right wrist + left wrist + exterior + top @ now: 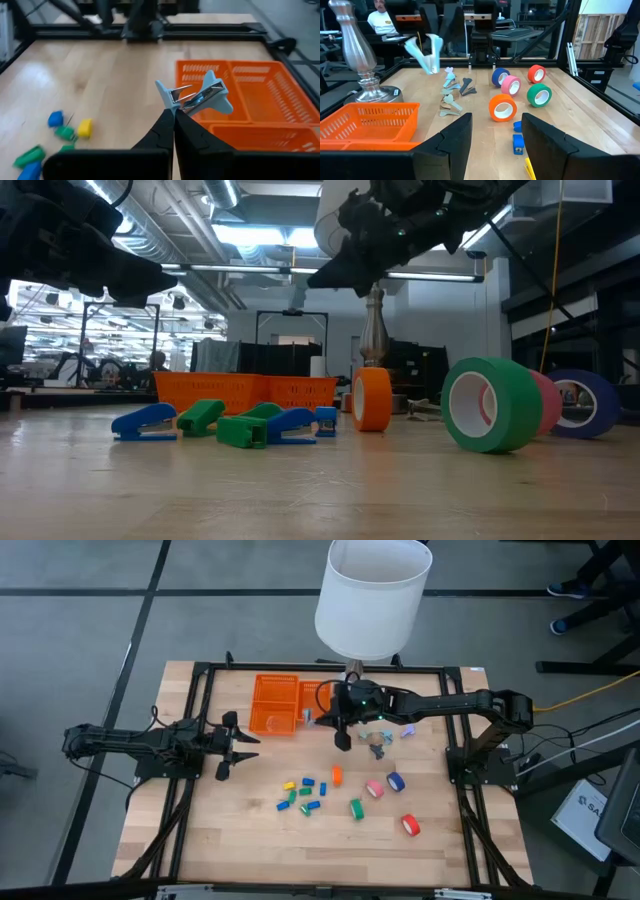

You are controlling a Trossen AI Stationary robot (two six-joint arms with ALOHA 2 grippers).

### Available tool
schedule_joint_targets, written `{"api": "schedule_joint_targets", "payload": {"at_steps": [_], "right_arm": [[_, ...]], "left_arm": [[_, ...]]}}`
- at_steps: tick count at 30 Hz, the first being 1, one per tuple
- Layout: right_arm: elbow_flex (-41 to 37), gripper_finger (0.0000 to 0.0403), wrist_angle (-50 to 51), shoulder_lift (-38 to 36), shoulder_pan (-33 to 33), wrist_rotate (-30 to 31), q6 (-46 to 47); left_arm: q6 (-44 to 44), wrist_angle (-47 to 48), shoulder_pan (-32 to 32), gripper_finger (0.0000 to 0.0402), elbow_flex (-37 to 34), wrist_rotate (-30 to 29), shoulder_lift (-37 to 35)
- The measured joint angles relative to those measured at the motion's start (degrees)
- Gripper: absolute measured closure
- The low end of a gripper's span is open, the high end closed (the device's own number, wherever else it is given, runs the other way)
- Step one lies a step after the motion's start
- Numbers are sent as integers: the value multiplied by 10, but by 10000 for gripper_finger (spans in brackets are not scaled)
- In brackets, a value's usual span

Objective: Pick and place Stapler, Stapler remover, tape
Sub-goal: Put the light blue staple remover into the right orange basket

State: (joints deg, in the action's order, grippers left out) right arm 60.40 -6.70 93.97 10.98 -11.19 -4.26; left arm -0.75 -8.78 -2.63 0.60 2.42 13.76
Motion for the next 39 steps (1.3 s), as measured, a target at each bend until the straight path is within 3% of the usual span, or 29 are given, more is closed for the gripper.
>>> {"api": "schedule_joint_targets", "payload": {"at_steps": [9,20,39], "right_arm": [[0,399,3,13,1,107,-11],[0,399,-26,110,7,219,-37],[-1,399,22,129,32,219,-2]], "left_arm": [[0,0,0,233,0,0,0],[0,0,0,233,0,0,0],[0,0,0,233,0,0,0]]}}
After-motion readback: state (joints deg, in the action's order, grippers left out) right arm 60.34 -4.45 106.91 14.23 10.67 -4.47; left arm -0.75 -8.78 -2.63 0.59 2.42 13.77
